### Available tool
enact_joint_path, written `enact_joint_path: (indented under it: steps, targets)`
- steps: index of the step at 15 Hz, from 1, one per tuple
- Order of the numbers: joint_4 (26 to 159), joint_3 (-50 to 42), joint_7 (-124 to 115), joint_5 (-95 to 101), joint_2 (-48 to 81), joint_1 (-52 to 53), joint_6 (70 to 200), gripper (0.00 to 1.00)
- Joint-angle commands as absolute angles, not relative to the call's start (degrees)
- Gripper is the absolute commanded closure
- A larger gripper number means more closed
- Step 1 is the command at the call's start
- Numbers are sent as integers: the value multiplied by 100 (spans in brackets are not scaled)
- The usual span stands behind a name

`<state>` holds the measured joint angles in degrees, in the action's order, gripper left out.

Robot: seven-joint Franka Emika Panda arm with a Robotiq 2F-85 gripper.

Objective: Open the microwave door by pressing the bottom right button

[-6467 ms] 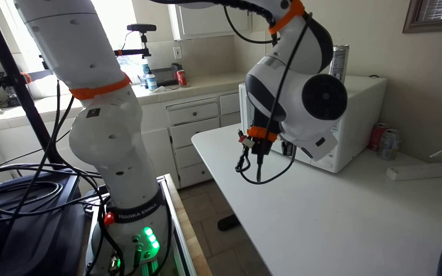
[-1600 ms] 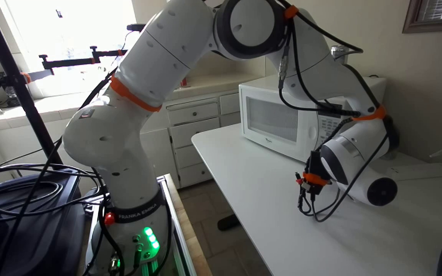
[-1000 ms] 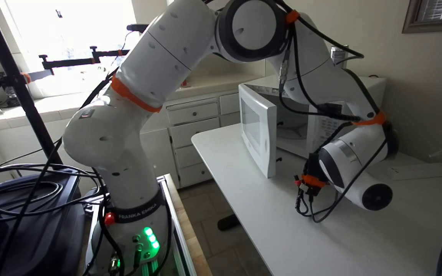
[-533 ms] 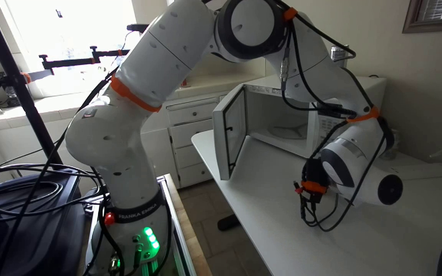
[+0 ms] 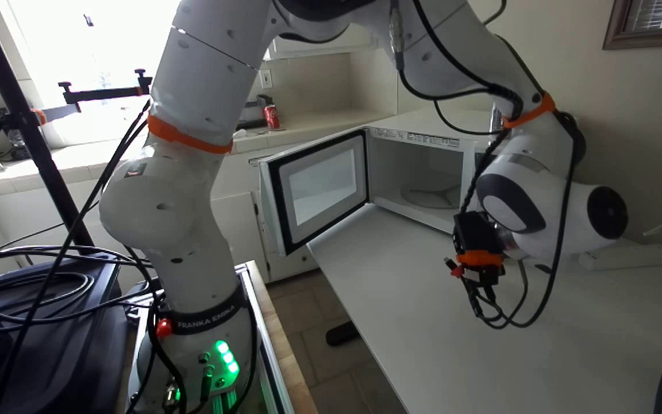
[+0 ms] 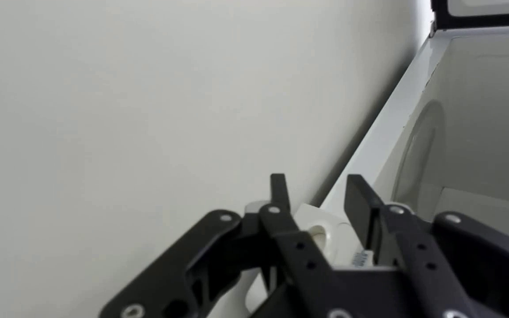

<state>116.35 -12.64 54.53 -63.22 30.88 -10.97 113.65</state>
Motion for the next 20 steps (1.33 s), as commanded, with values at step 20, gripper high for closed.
enact_joint_path:
  steps: [20]
  targets:
    - [14755,-834,5714,-6506,-1340,-785,12497,0]
